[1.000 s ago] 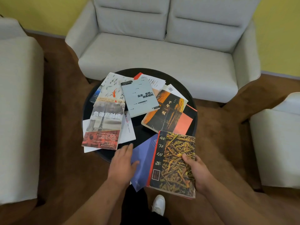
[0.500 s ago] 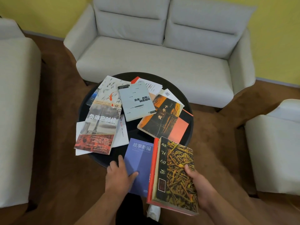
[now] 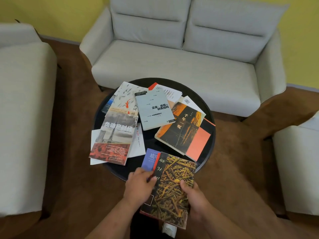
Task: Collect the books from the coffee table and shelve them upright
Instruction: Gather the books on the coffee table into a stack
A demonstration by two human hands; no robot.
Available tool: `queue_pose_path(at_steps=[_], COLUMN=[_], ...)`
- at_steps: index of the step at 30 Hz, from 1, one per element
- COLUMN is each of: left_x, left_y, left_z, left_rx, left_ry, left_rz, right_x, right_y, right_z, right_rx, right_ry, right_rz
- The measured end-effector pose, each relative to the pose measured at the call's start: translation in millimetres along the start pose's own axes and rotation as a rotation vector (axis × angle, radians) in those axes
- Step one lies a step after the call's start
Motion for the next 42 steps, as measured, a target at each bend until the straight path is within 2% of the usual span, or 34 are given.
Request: queue_pose_path(at_steps=[2, 4, 8, 10, 12, 14, 15, 16, 19, 21, 25, 28, 30, 31, 34, 36, 38, 40, 41, 42], left_x=[12, 15, 24, 32, 47, 55, 56, 56, 59, 59, 46, 15, -4, -14, -35, -39, -31, -18, -10, -8], left_y=[0, -1, -1, 0, 5, 19, 25, 25, 9, -11, -53, -73, -78, -79, -78, -84, -96, -105, -100, -88], left_z=[-7, -8, -9, -6, 3, 22, 31, 37, 43, 44, 47, 45, 39, 36, 25, 16, 7, 9, 15, 23], left_rx=[-0.090, -0.068, -0.030, -0.053, -0.068, 0.081, 0.154, 0.171, 0.043, 0.015, 0.019, 0.108, 0.183, 0.218, 0.265, 0.245, 0.104, -0.170, -0.243, -0.213], left_ry=[-0.104, -0.181, -0.161, -0.221, -0.412, -0.648, -0.694, -0.670, -0.513, -0.453, -0.286, -0.169, -0.130, -0.117, -0.095, -0.107, -0.121, -0.147, -0.186, -0.188], left_rz=[-0.065, 0.009, 0.025, 0.091, 0.267, 0.721, 0.927, 1.019, 0.997, 1.008, 1.049, 0.964, 0.874, 0.831, 0.753, 0.774, 0.911, 1.069, 1.147, 1.221], right_x=[-2, -1, 4, 10, 20, 30, 35, 40, 53, 64, 96, 109, 113, 115, 118, 122, 124, 123, 122, 120], right_y=[2, 3, 1, 4, 7, 5, 3, -1, -20, -27, -16, 13, 29, 36, 53, 56, 51, 43, 38, 34], right_z=[-2, -4, -7, -8, -8, -8, -6, -5, 5, 20, 54, 75, 80, 80, 78, 79, 78, 74, 70, 65], right_rx=[-0.011, -0.014, -0.029, -0.006, -0.003, -0.016, -0.006, 0.015, 0.125, 0.228, 0.369, 0.443, 0.463, 0.478, 0.555, 0.527, 0.496, 0.527, 0.525, 0.507], right_ry=[-0.002, 0.014, -0.007, -0.052, -0.128, -0.185, -0.187, -0.189, -0.186, -0.249, -0.514, -0.777, -0.881, -0.878, -0.736, -0.670, -0.600, -0.520, -0.474, -0.430], right_rz=[0.003, 0.017, 0.087, 0.151, 0.281, 0.397, 0.430, 0.460, 0.565, 0.644, 1.101, 1.485, 1.601, 1.627, 1.539, 1.410, 1.269, 1.011, 0.850, 0.712])
Point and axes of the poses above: each hand's wrist, its own z-axis away from the middle knuckle, its own y-axis out of the palm, x = y × z, the point moved 3 cm from there along -z, towards the middle knuckle, and after that the axes turned 2 degrees about -y, right-handed, at the moved point
